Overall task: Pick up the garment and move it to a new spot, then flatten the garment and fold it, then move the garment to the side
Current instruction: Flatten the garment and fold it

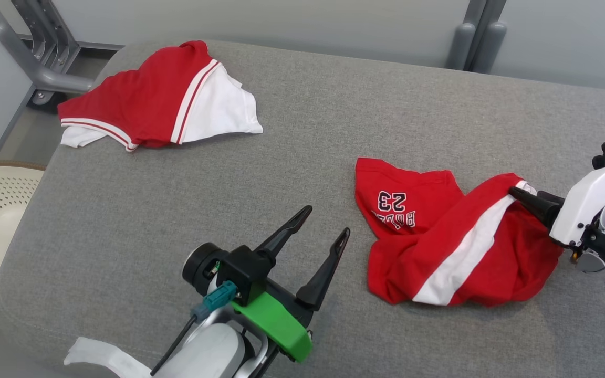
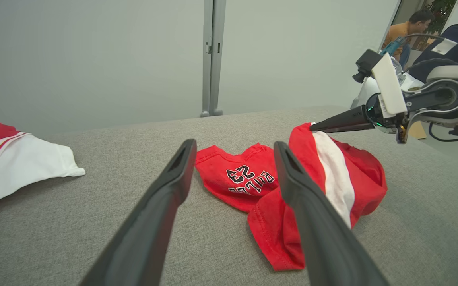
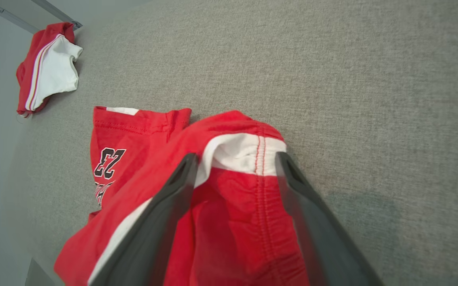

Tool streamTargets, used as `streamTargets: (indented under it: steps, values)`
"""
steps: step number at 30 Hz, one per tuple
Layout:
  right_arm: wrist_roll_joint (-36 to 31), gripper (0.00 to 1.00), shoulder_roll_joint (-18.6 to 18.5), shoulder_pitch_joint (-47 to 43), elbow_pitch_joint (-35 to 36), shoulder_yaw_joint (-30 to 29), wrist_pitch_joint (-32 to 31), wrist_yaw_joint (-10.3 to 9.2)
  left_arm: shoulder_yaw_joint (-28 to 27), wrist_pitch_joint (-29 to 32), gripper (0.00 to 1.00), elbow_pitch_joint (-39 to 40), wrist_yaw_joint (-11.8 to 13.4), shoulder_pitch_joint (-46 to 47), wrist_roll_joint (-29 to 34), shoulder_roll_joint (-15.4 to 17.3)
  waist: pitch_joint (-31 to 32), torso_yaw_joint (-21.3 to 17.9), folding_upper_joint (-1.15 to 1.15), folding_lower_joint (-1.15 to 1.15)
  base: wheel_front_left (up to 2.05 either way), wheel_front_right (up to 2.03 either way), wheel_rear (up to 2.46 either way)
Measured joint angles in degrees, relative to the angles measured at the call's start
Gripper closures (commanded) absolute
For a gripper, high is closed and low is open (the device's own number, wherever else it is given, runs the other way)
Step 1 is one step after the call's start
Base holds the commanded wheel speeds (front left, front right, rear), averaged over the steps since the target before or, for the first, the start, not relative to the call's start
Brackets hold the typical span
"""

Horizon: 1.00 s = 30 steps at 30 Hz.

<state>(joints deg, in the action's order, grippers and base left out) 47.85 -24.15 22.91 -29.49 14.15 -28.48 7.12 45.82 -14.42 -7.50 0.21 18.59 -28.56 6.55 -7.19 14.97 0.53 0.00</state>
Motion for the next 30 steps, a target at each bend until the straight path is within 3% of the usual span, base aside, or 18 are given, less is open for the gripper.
streamTargets:
  steps: [17, 19, 22, 23, 25, 27, 30]
  values:
    - [6.77, 0.0, 0.48, -1.48, 1.49, 0.63, -2.56, 0.0, -1.33, 0.0, 0.0, 0.87, -1.24, -2.25, 1.72, 0.23, -0.74, -0.24, 0.0, 0.0, 0.0, 0.0, 0.0]
    - [6.88, 0.1, 0.36, -1.45, 1.96, 0.77, -2.12, 0.0, -1.45, 0.0, 0.0, 0.89, -1.32, -2.25, 1.93, 0.24, -1.11, -0.11, 0.0, 0.0, 0.0, 0.0, 0.0]
    - [7.35, 0.5, 0.11, -1.19, 2.78, 1.34, -1.54, 0.0, -1.76, 0.0, 0.0, 0.87, -1.74, -2.26, 2.13, 0.24, -1.57, 0.13, 0.0, 0.0, 0.0, 0.0, 0.0]
    - [7.57, 0.55, -0.05, -1.14, 3.3, 1.92, -1.53, 0.0, -1.94, 0.0, 0.0, 0.87, -1.79, -2.26, 2.13, 0.23, -1.68, 0.21, 0.0, 0.0, 0.0, 0.0, 0.0]
    - [7.77, 0.8, -0.24, -1.12, 4.17, 2.98, -1.3, 0.0, -2.36, 0.0, 0.0, 0.87, -1.8, -2.32, 2.14, 0.23, -1.82, 0.31, 0.0, 0.0, 0.0, 0.0, 0.0]
    - [7.77, 1.0, -0.77, -1.09, 5.04, 3.8, -0.8, 0.0, -2.81, 0.0, 0.0, 0.83, -1.8, -2.46, 2.25, 0.23, -1.93, 0.34, 0.0, 0.0, 0.0, 0.0, 0.0]
    - [7.76, 1.0, -1.62, -0.99, 6.2, 4.6, 0.12, 0.0, -3.19, 0.0, 0.0, 0.75, -1.81, -2.68, 2.4, 0.19, -2.03, 0.25, 0.0, 0.0, 0.0, 0.0, 0.0]
